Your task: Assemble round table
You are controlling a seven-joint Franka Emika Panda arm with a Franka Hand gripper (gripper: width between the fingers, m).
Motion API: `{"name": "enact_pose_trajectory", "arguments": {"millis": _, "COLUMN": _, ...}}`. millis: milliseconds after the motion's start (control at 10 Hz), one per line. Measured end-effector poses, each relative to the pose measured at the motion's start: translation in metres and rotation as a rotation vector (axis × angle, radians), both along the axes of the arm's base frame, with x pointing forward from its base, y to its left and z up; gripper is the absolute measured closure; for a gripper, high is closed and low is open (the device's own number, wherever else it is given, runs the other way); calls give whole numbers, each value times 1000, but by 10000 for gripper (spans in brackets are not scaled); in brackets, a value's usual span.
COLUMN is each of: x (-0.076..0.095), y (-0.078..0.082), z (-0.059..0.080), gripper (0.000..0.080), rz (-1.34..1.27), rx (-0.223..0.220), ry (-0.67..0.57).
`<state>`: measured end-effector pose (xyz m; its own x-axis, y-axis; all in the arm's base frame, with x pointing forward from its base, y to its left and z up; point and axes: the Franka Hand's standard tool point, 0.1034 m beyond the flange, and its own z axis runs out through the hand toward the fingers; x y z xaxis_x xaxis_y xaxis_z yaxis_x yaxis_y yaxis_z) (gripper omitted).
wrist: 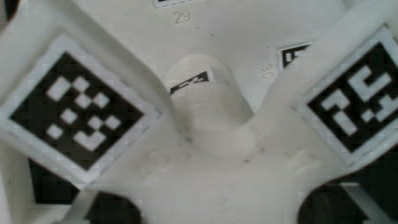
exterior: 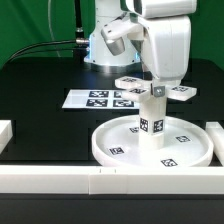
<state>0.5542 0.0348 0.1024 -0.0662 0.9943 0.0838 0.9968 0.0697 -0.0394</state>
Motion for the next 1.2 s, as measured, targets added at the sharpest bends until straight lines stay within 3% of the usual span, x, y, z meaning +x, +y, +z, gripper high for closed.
{"name": "enact_pose_trajectory", "arguments": {"millis": 300, "x": 0, "y": 0, "z": 0, "gripper": 360, "rz": -198, "rx": -8, "ry": 17}}
{"name": "enact_pose_trajectory", "arguments": {"millis": 800, "x": -5, "y": -3, "z": -1, "gripper": 359, "rz": -780, "rx": -9, "ry": 47}}
{"name": "enact_pose_trajectory", "arguments": {"millis": 1200, "x": -4, "y": -2, "z": -1, "gripper": 359, "rz": -1143, "rx": 12, "ry": 78}}
